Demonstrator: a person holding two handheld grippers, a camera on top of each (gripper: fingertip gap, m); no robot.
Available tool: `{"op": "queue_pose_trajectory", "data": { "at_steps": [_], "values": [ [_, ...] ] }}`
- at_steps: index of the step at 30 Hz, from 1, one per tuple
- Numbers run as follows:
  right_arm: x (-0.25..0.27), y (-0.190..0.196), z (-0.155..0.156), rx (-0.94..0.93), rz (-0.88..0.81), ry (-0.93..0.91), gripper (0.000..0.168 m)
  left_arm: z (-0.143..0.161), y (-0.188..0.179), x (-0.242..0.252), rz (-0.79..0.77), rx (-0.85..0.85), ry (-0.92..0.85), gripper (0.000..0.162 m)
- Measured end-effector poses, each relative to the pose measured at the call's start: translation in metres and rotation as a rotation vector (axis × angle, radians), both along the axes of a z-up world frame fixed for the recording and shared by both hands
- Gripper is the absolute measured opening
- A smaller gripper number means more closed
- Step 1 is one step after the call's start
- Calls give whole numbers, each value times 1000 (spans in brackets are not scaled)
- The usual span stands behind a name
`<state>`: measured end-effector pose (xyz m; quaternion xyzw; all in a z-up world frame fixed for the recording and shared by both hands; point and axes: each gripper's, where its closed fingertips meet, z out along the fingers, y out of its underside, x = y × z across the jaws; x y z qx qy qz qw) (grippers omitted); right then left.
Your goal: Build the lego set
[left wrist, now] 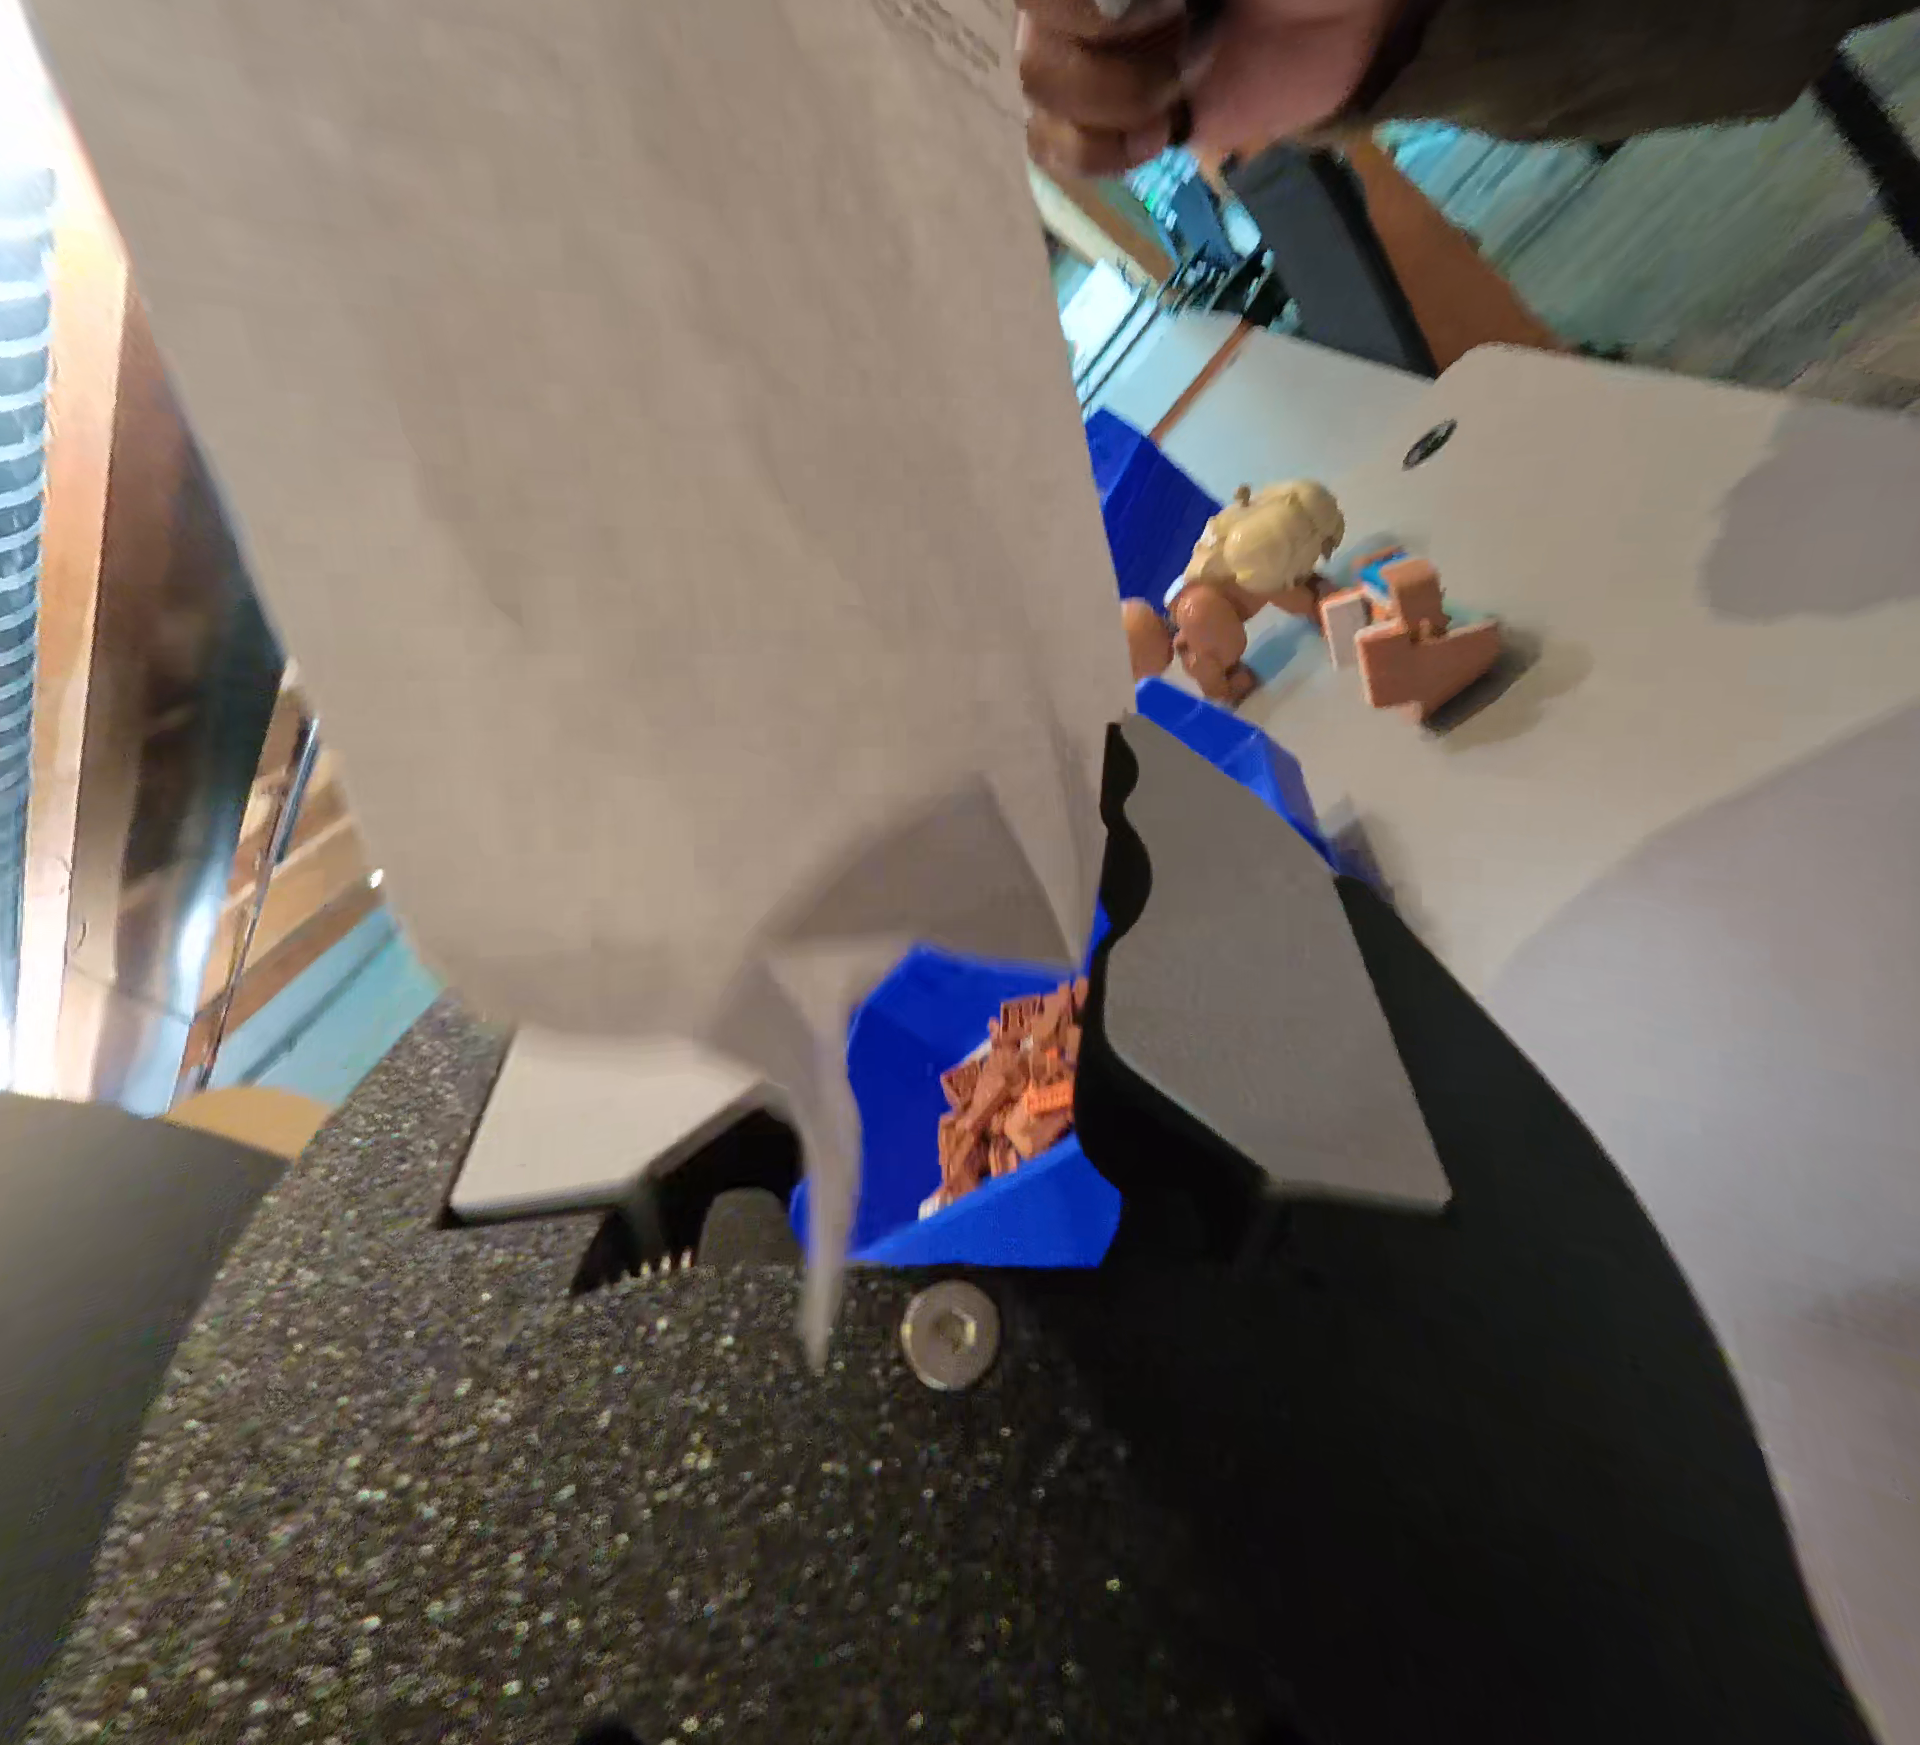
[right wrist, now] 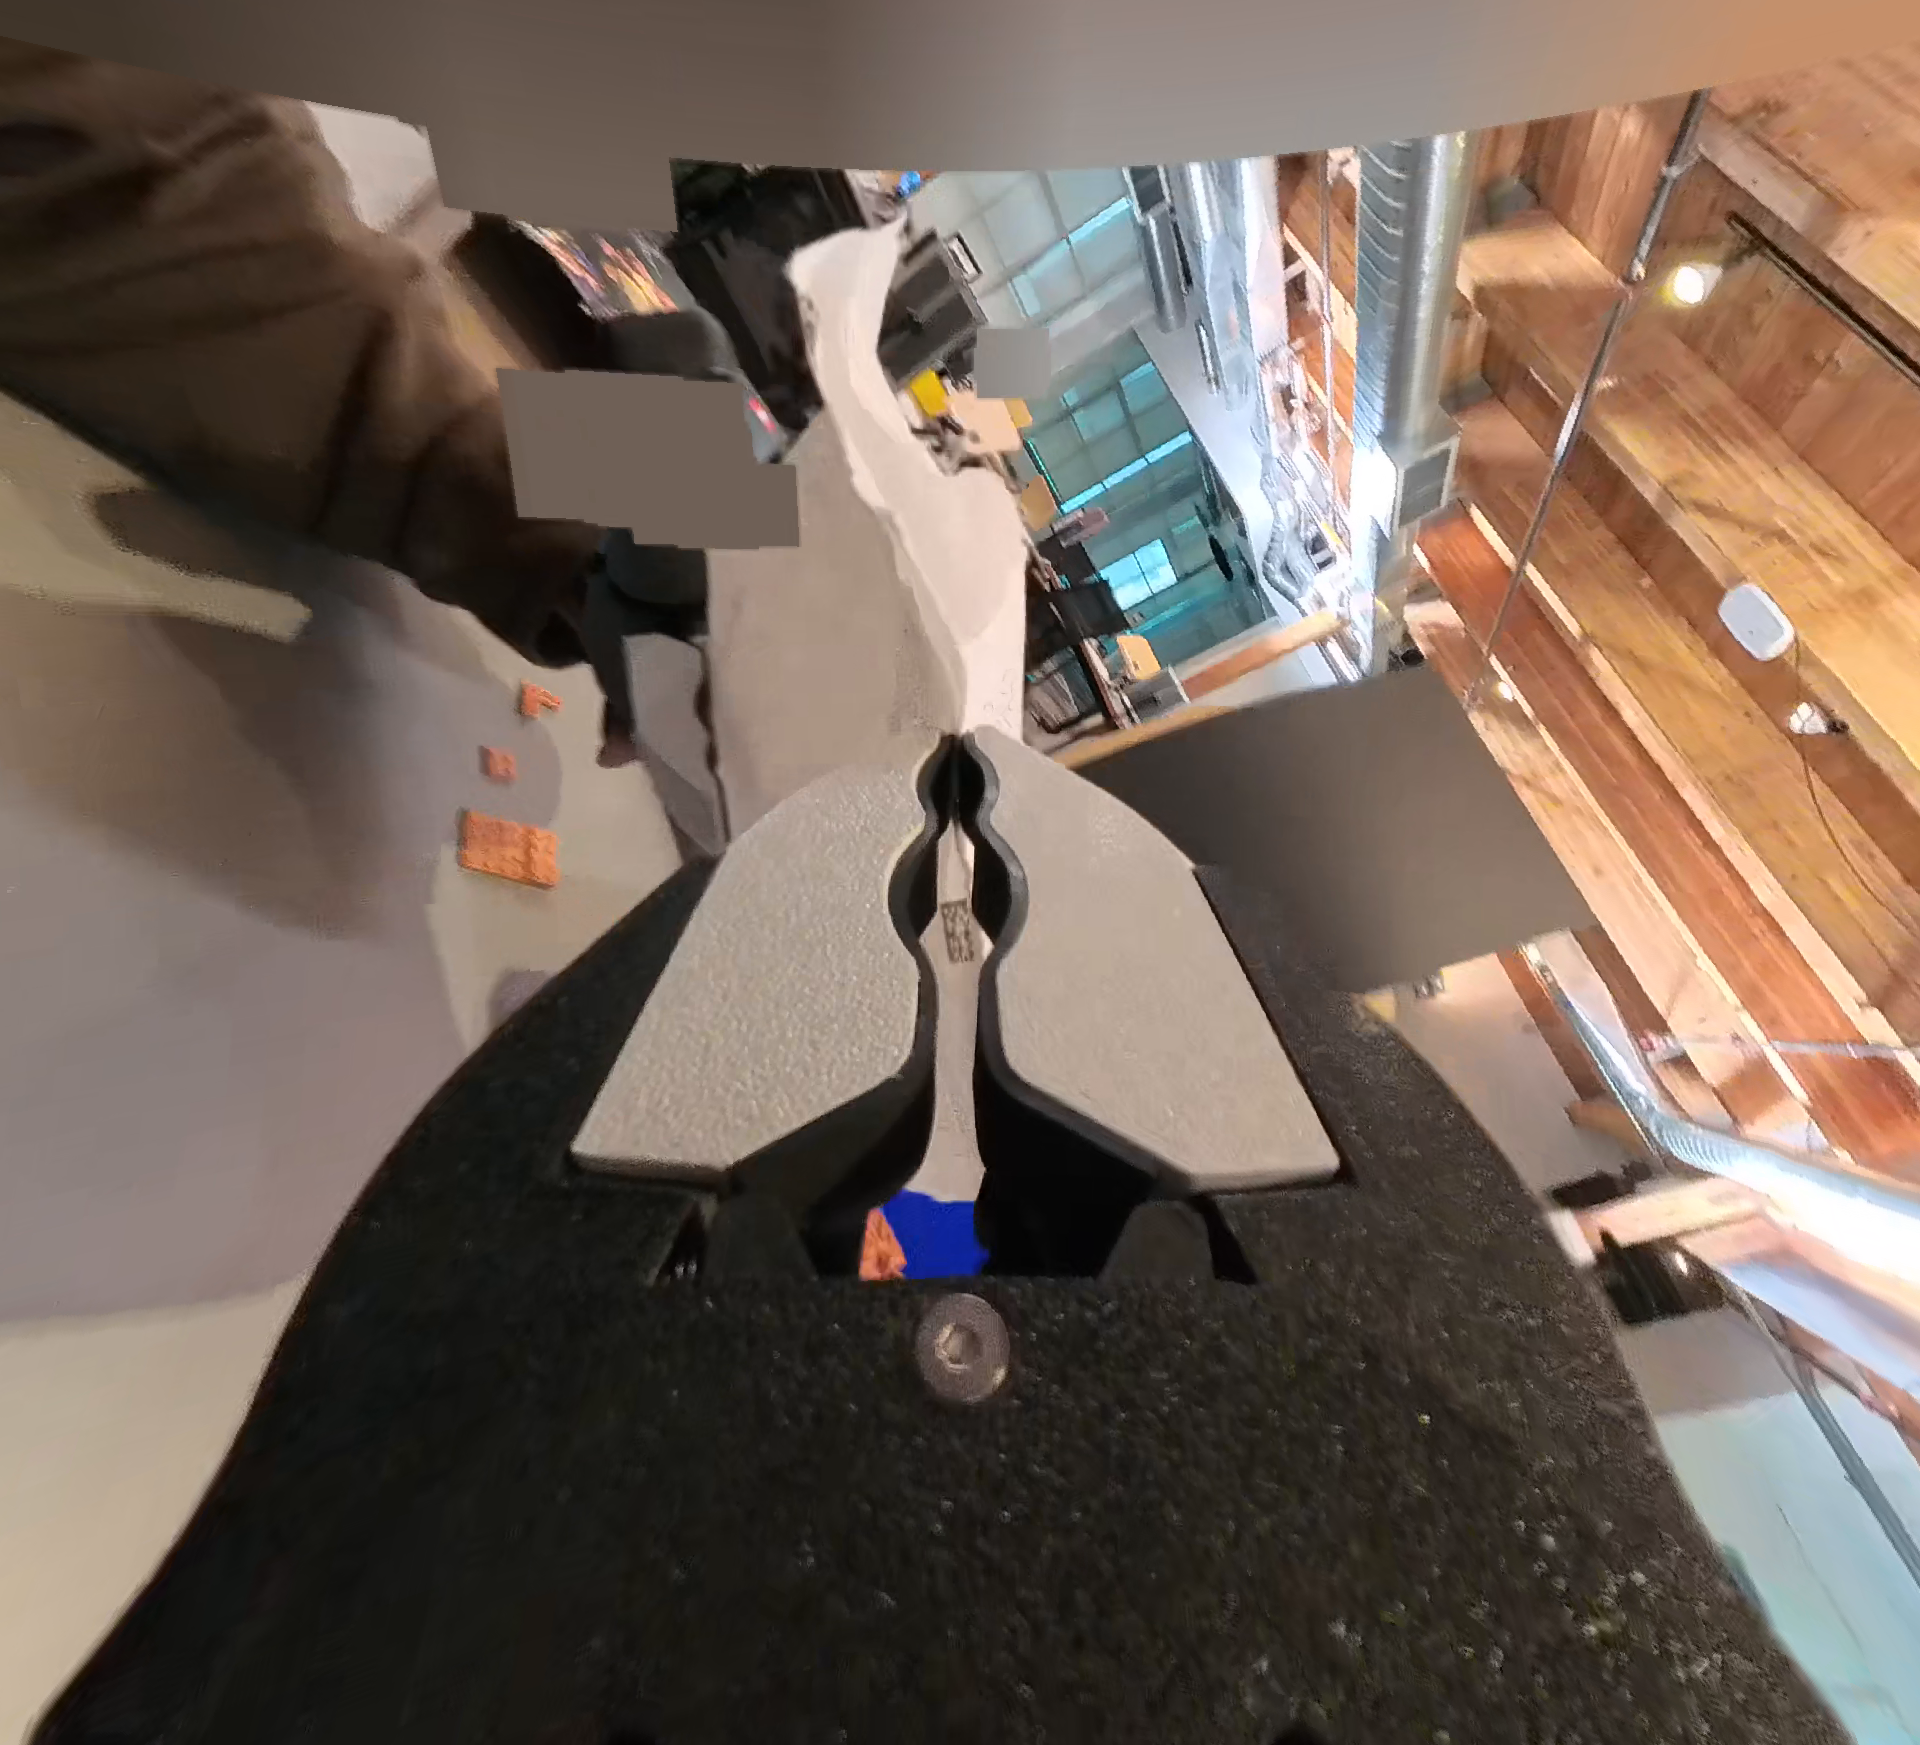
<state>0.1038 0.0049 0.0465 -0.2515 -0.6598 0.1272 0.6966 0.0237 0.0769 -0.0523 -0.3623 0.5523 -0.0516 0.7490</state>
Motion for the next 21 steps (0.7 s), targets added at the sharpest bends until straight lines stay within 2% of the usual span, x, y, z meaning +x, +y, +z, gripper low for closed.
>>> {"op": "queue_pose_trajectory", "data": {
  "at_steps": [5, 8, 12, 17, 21],
  "values": [
    [41, 90, 32, -97, -208, 84, 0, -6, 24, -14, 158, -90, -7, 53],
    [74, 167, 43, -238, -373, 92, 0, -5, 31, -25, 206, -166, -46, 53],
    [121, 276, 40, -379, -599, 107, 0, -9, 31, -38, 231, -268, -86, 53],
    [153, 388, -2, -651, -714, 79, 0, -10, 32, -48, 254, -341, -124, 53],
    [163, 454, -73, -1003, -743, 21, 0, -15, 36, -53, 264, -394, -157, 53]
  ]
}}
